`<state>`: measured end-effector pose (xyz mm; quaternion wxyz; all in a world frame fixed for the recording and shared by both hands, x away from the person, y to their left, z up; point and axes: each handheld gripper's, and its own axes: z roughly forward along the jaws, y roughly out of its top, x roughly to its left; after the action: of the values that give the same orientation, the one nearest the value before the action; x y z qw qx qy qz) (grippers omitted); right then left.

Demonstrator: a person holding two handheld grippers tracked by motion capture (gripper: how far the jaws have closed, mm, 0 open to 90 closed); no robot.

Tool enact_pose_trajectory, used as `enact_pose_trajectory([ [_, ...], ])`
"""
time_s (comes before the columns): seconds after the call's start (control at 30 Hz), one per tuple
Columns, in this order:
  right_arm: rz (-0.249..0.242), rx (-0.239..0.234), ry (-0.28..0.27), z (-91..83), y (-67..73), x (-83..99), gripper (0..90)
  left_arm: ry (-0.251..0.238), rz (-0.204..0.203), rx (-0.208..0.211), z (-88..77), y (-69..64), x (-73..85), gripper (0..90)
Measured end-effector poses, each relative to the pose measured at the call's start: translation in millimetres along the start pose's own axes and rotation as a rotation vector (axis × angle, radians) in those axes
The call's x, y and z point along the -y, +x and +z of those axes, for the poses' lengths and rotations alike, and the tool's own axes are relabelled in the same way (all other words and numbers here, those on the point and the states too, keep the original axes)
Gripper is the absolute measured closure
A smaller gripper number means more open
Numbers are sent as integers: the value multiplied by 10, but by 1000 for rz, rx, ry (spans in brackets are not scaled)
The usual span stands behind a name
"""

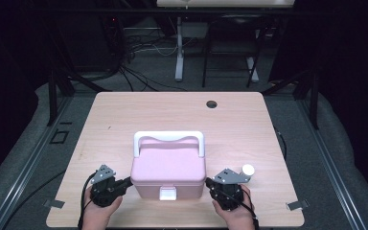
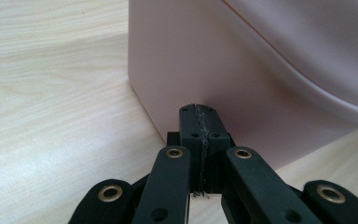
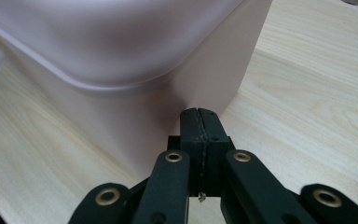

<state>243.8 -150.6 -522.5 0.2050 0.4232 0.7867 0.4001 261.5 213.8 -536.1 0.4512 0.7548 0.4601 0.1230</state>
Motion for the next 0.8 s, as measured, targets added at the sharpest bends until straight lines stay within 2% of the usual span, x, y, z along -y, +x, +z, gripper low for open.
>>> enact_pose_trajectory([
  [0.4,5,1,-8,-82,53,73,900,0,11,11,-68,-68,75,900],
  [0.43,-10,1,-7,-95,61,82,900,-5,9,15,-70,-65,83,900],
  [0.53,-14,-3,-14,-109,72,103,900,-7,-17,25,-73,-55,92,900],
  [0.67,0,-7,-24,-115,69,123,900,-14,-19,32,-70,-48,100,900],
  [0.8,-13,-5,-24,-112,64,128,886,-16,-23,48,-66,-17,106,900],
])
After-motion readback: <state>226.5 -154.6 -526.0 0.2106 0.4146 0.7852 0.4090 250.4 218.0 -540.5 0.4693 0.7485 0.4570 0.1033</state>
